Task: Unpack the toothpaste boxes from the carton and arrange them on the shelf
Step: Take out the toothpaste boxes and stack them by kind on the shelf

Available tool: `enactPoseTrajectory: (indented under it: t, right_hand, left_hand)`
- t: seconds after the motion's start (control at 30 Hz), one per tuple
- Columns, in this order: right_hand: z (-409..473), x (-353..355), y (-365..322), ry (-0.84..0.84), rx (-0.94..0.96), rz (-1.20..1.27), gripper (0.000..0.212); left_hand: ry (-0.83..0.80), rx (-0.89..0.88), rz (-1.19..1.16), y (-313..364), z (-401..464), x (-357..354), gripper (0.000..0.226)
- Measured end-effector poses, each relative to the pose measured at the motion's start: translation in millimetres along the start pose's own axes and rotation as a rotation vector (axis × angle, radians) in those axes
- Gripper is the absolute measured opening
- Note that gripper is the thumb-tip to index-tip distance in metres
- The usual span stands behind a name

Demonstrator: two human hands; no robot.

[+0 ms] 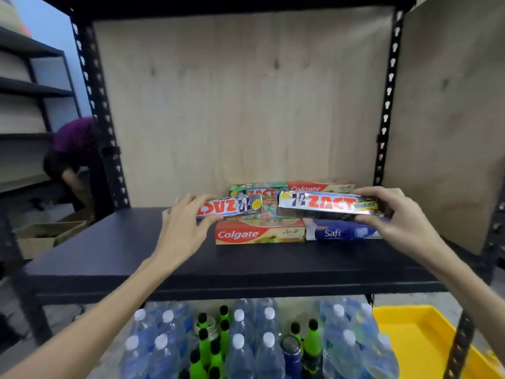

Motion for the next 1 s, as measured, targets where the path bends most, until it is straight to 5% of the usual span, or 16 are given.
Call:
enactPoseTrajectory:
  t: [0.23, 0.5, 0.7, 1.0]
  right_hand:
    - [69.9, -40.1, 65.0, -0.101, -0.020, -0.093, 0.054]
    - [99.4, -63.1, 95.3, -0.245, -0.067, -0.069, 0.039]
    - [104.1, -67.1, 82.6, -0.163, -0.061, -0.024, 0.025]
    - [118.1, -74.2, 94.7, -0.114, -0.104, -0.058, 0.038]
  left_hand:
    - [-0.129, 0.047, 0.015, -13.9, 63.3, -75.8, 0.038]
    - [-0.208, 0.186, -0.220, -19.4, 96.3, -113.8, 0.031]
    - [-0.258, 0.200, -0.286, -24.1, 106.1, -119.1, 0.026]
    - [-0.139, 0.166, -0.218, -18.2, 117.8, -121.7, 0.030]
Point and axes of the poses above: each hand's wrist, its own z-axis towards the middle knuckle, its own x-axis out of the back of the hand, y = z × x, the point moved 9 cm from there along z, towards the middle knuckle, and after that the axes turned 7 degrees about -z, right-handed, at the moved point
